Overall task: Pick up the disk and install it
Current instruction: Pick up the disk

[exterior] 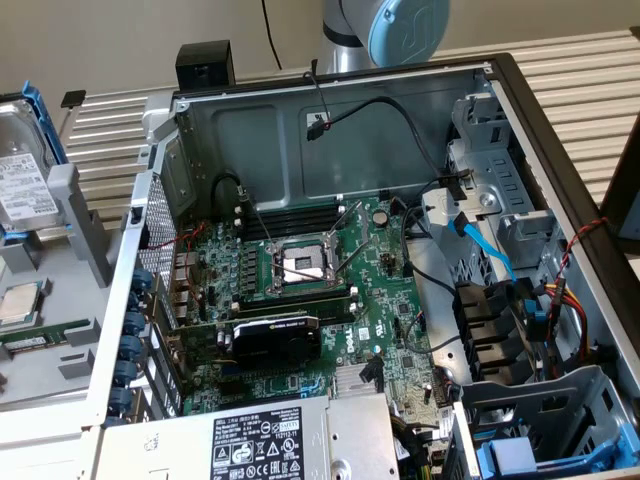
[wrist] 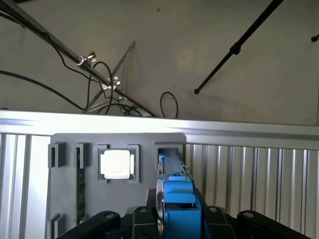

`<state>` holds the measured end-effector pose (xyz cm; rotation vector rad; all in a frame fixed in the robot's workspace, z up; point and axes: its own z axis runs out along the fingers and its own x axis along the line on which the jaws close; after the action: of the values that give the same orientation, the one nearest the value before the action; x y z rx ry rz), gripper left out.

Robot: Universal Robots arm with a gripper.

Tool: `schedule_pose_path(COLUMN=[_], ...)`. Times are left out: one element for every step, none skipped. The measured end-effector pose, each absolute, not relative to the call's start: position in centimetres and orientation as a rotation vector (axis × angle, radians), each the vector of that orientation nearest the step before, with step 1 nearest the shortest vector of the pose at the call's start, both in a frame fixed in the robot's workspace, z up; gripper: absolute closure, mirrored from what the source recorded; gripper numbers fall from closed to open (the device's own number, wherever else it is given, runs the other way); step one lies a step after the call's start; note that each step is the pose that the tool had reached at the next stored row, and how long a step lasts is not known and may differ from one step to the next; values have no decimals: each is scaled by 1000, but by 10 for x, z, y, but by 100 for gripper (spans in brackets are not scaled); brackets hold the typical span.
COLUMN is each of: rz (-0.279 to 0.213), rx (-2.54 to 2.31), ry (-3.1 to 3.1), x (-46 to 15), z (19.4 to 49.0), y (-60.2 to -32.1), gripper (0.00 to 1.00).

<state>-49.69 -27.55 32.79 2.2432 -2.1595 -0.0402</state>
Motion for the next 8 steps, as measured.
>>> schedule_pose_path(rz=[-39, -39, -38, -38, -38, -37, -37, -37], rx=[2244, 2244, 2244, 2244, 2244, 2245, 2245, 2245], ry=[-2160, -2160, -2160, -2160, -2160, -2161, -2160, -2161], x=[-497, -497, -497, -497, -497, -497, -497, -497], z=[332, 335, 340, 345, 349, 354, 358, 363], y=[-275, -275, -275, -275, -275, -275, -275, -275], gripper=[63, 63, 63, 63, 63, 63, 63, 63])
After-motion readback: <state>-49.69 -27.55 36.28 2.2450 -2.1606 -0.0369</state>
